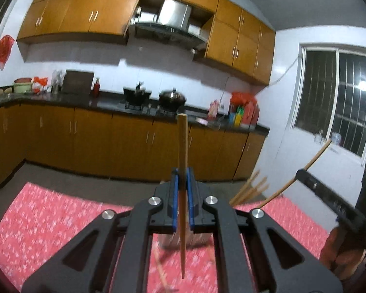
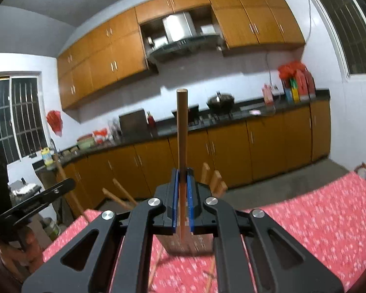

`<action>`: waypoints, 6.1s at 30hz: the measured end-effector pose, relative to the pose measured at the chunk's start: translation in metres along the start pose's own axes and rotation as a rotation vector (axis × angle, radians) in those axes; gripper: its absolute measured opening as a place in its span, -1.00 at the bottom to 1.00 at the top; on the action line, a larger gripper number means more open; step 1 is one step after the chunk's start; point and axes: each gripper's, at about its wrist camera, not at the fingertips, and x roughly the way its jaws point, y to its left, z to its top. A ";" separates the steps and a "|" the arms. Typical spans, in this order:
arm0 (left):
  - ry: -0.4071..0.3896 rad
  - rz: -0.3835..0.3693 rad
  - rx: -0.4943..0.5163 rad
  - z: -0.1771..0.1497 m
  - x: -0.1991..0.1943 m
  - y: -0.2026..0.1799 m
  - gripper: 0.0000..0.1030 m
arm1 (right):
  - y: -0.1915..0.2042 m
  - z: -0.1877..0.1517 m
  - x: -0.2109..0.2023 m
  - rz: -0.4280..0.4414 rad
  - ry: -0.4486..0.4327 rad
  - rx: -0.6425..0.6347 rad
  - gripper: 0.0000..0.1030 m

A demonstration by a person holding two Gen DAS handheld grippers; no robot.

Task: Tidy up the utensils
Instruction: 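Lift both held chopsticks upright and insert them into the beige holder, then open the left tool over the holder while the right tool releases its chopstick, then lower the left tool onto a chopstick and close while the right tool grasps the last one, then lift both held chopsticks upright and insert them into the beige holder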

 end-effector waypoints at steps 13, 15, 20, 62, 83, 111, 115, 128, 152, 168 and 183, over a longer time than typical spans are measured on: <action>-0.273 0.136 -0.057 0.038 0.050 -0.020 -0.85 | -0.007 -0.006 0.067 -0.074 0.027 -0.013 -0.86; -0.286 0.156 -0.054 0.033 0.056 -0.021 -0.85 | -0.007 -0.012 0.071 -0.074 0.049 -0.018 -0.86; -0.270 0.160 -0.051 0.020 0.072 -0.020 -0.85 | -0.003 -0.023 0.077 -0.066 0.086 -0.030 -0.86; 0.437 0.162 -0.043 -0.183 0.040 0.050 -0.37 | -0.031 -0.200 0.059 -0.138 0.682 0.025 -0.50; 0.619 0.164 0.027 -0.239 0.075 0.019 -0.38 | -0.065 -0.216 0.060 -0.298 0.697 0.051 -0.85; 0.590 0.322 -0.008 -0.215 0.088 0.086 -0.73 | -0.060 -0.218 0.083 -0.286 0.689 -0.034 -0.84; 0.594 0.310 0.009 -0.219 0.091 0.079 -0.58 | -0.060 -0.217 0.083 -0.285 0.688 -0.033 -0.84; 0.602 0.316 0.027 -0.220 0.100 0.069 -0.53 | -0.062 -0.218 0.083 -0.280 0.687 -0.021 -0.83; 0.614 0.285 0.048 -0.225 0.083 0.069 -0.55 | -0.062 -0.218 0.082 -0.283 0.688 -0.027 -0.83; 0.616 0.275 0.031 -0.225 0.069 0.073 -0.60 | -0.061 -0.217 0.080 -0.283 0.687 -0.013 -0.83; 0.636 0.276 0.000 -0.214 0.062 0.081 -0.85 | -0.062 -0.200 0.061 -0.267 0.622 0.012 -0.85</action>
